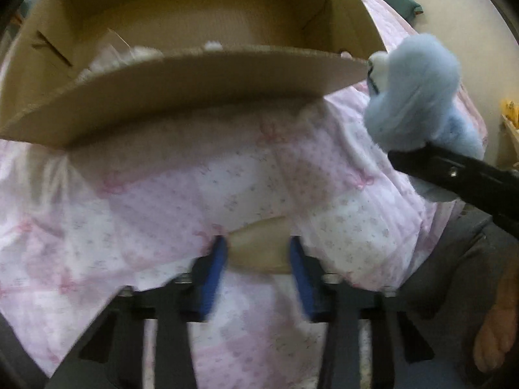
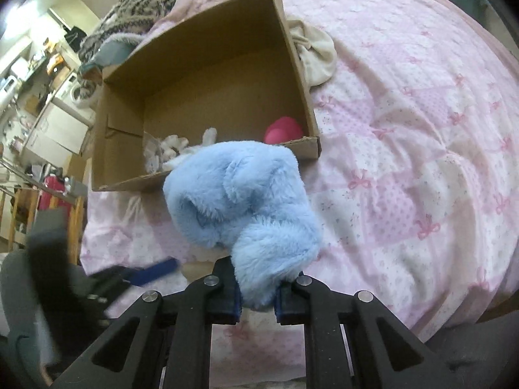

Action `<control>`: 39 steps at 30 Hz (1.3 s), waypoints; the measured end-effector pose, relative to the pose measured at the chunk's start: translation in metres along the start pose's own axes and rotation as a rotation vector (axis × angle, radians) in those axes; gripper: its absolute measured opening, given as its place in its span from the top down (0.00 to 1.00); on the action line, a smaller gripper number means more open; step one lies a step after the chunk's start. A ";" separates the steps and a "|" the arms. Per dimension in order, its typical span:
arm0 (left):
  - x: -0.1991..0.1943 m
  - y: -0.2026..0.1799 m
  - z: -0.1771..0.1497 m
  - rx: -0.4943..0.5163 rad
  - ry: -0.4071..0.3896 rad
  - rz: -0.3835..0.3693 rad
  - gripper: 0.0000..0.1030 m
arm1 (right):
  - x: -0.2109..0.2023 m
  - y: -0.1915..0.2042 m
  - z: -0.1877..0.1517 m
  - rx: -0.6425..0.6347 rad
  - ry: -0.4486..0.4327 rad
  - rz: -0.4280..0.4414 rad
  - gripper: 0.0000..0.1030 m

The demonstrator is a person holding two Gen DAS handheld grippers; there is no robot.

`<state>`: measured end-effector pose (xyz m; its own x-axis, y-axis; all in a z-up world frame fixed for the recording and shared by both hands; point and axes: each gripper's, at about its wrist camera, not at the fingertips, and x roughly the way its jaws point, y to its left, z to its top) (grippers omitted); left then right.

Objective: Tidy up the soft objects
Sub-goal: 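Grasp the beige translucent item with the left tool while the right tool grasps the blue plush, then carry the beige item and blue plush over the box and lower them inside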

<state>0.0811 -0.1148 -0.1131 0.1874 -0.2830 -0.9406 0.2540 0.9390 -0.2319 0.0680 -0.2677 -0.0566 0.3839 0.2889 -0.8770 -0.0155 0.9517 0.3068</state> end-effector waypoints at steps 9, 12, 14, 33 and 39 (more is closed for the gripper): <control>-0.021 0.025 0.000 -0.068 -0.042 -0.013 0.92 | 0.010 0.008 0.008 -0.007 0.012 0.007 0.85; -0.035 0.032 -0.002 -0.091 -0.086 0.020 0.92 | 0.011 0.012 0.008 -0.012 0.010 0.013 0.85; -0.042 0.042 -0.003 -0.118 -0.106 0.044 0.92 | 0.011 0.015 0.008 -0.020 0.011 0.021 0.85; -0.113 0.069 -0.011 -0.223 -0.307 0.235 0.92 | -0.006 0.051 -0.003 -0.098 -0.052 0.081 0.85; -0.144 0.060 -0.003 -0.200 -0.391 0.229 0.92 | -0.043 0.055 0.001 -0.098 -0.189 0.106 0.85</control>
<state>0.0667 -0.0172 0.0073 0.5685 -0.0807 -0.8187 -0.0155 0.9940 -0.1087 0.0514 -0.2278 -0.0016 0.5414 0.3723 -0.7539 -0.1507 0.9251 0.3486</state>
